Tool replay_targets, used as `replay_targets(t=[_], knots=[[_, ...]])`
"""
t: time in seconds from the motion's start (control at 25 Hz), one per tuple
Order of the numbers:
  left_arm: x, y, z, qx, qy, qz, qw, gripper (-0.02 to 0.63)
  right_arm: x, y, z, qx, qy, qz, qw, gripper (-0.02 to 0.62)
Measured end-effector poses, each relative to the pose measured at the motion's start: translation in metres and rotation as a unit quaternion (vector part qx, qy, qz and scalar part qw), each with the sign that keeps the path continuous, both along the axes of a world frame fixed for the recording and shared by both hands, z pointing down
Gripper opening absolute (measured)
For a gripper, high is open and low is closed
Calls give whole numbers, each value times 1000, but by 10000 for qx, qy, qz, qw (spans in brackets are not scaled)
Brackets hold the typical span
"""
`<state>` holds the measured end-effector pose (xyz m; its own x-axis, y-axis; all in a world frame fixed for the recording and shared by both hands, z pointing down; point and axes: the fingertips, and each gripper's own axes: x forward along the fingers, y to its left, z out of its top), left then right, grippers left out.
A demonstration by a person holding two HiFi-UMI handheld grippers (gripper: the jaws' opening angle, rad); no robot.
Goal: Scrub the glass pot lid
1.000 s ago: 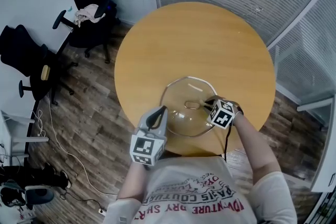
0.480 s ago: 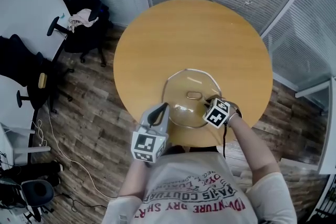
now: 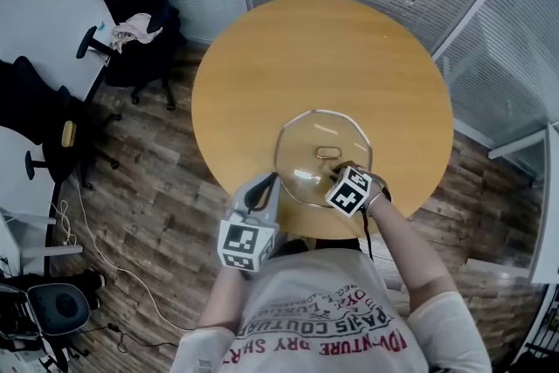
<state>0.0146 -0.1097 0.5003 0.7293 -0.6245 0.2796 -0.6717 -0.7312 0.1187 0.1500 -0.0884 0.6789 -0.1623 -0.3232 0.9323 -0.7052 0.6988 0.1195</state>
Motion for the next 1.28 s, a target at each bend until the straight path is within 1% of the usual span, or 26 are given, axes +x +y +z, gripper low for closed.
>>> replay_targets(t=[0.24, 0.4, 0.44, 0.52, 0.64, 0.76, 0.84, 0.92, 1.04, 1.16, 1.28], knots=[[-9, -2, 5, -39, -38, -93, 9999, 8, -33, -1, 0, -5, -180, -191, 9997, 55], [-4, -5, 2, -33, -37, -126, 9999, 9, -32, -1, -11, 59, -594, -157, 9981, 55], [-2, -6, 2, -53, -38, -119, 9999, 9, -27, 1, -14, 49, -676, -142, 9976, 55], [6, -7, 1, -79, -45, -78, 9999, 9, -14, 4, -20, 57, -664, -199, 9976, 55], [20, -9, 0, -75, -70, -53, 9999, 9, 14, 10, -22, 63, -352, -512, 9980, 55], [35, -14, -2, -78, -70, -157, 9998, 9, 47, 16, -16, -6, 15, -888, 9960, 55], [47, -19, -4, -80, -50, -248, 9996, 9, 69, 11, -13, 3, 94, -953, 9954, 55], [62, -23, -7, -74, -20, -294, 9995, 9, 87, -3, -15, 85, 3, -944, 9955, 55], [83, -26, -9, -77, -99, -360, 9993, 9, 106, -32, -20, 319, -134, -1041, 9940, 55], [94, -32, -8, -122, -154, -602, 9980, 9, 114, -62, -18, 489, -164, -1330, 9898, 55], [90, -37, 0, -203, -291, -921, 9951, 9, 111, -91, -13, 549, -190, -1652, 9846, 55]])
